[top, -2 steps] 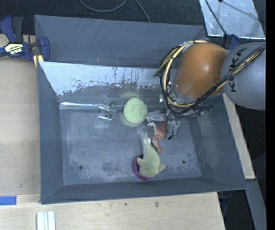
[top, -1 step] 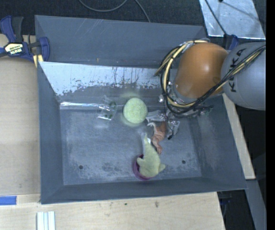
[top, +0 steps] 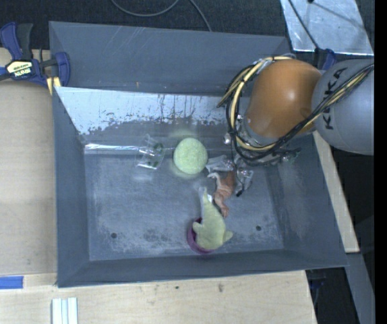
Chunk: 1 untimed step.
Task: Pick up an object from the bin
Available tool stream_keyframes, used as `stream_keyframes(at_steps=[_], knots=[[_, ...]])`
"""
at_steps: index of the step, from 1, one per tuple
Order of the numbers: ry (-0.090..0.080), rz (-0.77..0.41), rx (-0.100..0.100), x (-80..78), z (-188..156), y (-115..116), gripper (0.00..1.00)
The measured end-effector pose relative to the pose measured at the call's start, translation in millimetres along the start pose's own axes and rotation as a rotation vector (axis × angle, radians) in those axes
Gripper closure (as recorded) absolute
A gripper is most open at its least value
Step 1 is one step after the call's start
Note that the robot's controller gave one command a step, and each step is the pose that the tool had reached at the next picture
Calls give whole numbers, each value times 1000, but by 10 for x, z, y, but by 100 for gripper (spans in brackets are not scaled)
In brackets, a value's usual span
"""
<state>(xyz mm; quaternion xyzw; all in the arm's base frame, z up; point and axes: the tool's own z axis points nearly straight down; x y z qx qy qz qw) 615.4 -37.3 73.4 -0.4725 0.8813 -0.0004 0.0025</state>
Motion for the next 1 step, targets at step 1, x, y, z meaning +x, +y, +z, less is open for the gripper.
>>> stream_keyframes(at_steps=[1], knots=[[1,0,-1,0,-72,3,100]])
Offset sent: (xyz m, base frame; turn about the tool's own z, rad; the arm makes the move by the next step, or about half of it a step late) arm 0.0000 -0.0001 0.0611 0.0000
